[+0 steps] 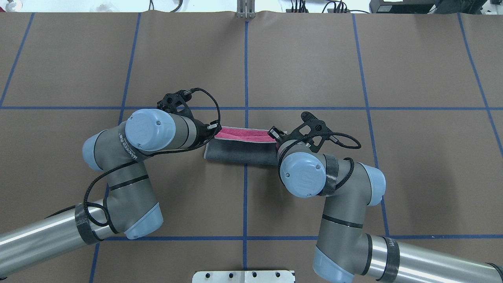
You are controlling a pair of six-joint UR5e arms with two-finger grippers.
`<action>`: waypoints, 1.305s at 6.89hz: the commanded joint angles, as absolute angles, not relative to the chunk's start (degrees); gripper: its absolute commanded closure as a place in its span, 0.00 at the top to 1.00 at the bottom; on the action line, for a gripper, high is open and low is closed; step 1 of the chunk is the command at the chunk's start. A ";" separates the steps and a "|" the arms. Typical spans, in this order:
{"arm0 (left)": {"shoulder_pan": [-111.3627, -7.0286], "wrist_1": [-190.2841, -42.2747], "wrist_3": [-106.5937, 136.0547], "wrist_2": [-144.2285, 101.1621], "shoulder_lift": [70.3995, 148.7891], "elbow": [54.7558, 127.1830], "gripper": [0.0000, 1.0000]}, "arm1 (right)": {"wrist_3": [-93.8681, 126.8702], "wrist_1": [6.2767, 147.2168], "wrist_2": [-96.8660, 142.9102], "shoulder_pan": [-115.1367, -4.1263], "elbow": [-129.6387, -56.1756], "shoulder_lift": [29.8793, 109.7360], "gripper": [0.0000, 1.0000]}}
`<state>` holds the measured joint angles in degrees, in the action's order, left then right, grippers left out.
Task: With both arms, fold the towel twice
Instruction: 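Carry the near edge with both grippers over onto the far edge, then open both grippers and raise them off the folded towel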
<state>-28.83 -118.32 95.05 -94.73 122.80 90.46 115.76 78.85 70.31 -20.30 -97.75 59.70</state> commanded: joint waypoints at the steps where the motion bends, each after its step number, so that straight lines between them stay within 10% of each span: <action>1: -28.92 -118.39 95.01 -94.48 123.13 89.74 0.00 | 115.75 78.84 70.31 -20.30 -97.47 59.76 0.00; 3: -28.92 -118.39 95.01 -94.48 123.13 89.65 0.00 | 115.75 78.84 70.31 -20.30 -97.47 59.68 0.20; 4: -29.00 -118.39 95.01 -94.48 123.13 89.65 0.26 | 113.92 78.84 70.40 -20.65 -97.47 59.68 0.57; 5: -29.18 -118.39 94.92 -94.40 123.13 89.65 0.80 | 111.21 78.84 71.97 -21.44 -97.47 59.50 0.84; 6: -29.27 -118.39 94.14 -94.39 123.13 89.74 1.00 | 109.79 78.84 72.68 -22.14 -97.56 59.41 0.93; 9: -30.23 -118.39 89.50 -95.01 122.52 92.00 1.00 | 99.73 78.75 82.04 -26.87 -99.57 59.68 0.99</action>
